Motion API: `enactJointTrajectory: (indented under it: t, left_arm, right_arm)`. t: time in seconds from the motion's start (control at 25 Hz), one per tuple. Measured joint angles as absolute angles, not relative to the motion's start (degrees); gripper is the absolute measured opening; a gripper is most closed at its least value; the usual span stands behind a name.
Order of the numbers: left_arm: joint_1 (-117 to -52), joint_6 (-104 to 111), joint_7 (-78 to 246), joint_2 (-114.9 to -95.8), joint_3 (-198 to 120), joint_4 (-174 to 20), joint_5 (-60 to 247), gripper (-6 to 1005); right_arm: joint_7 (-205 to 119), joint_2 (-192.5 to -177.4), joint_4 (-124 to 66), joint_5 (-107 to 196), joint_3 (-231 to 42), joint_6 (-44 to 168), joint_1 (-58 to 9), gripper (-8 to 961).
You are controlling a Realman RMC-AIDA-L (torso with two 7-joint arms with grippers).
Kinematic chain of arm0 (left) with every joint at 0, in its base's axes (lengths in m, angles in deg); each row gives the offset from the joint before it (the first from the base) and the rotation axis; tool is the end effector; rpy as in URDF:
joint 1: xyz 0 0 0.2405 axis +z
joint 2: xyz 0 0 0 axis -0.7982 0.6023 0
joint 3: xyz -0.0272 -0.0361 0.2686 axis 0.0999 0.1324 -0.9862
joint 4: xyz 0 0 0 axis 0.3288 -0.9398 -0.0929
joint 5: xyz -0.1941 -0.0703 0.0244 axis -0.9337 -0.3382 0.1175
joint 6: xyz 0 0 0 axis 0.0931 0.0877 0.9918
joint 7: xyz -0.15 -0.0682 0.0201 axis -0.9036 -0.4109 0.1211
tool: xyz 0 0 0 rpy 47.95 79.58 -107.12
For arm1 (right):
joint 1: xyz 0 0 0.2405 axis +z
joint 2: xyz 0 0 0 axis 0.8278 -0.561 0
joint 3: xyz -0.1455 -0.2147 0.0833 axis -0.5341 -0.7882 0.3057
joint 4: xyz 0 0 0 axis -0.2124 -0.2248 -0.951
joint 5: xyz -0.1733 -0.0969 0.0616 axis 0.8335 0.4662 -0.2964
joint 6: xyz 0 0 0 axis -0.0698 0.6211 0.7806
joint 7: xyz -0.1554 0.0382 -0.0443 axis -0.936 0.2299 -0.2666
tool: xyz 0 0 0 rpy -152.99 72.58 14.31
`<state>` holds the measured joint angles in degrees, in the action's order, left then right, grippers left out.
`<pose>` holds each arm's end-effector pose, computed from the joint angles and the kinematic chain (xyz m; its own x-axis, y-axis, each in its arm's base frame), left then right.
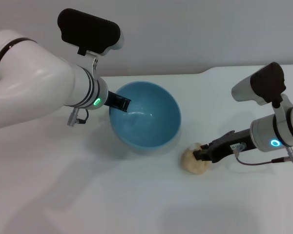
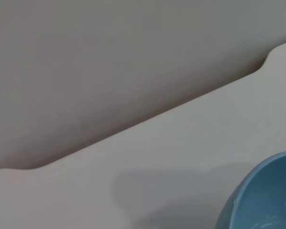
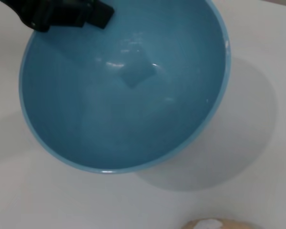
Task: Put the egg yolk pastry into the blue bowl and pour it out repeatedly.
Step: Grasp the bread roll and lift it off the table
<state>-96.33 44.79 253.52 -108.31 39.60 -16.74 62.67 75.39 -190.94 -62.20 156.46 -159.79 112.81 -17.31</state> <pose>-0.1842 0.4321 -0.0978 0.6883 0.7123 0.1376 0.5759 -0.4211 -0.7007 0.2682 0.3885 -0.0956 0.7176 -0.6928 -0.0707 -0.6765 -0.6694 -0.3069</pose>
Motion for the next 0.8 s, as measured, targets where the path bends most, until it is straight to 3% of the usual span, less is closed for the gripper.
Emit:
enactJointTrajectory:
  t: [0.32, 0.8]
  left_arm:
    - [-96.3, 44.9, 253.5, -108.39, 39.6, -16.7, 63.3, 16]
    - [-96.3, 45.5, 253.5, -108.42, 39.0, -16.9, 63.3, 15]
  right_arm:
    - [75.5, -190.76, -66.5, 154.6, -154.2, 117.4, -19.7, 184]
    - [72.3, -190.52, -77.2, 148.6, -139.1, 142.0, -22.5, 72]
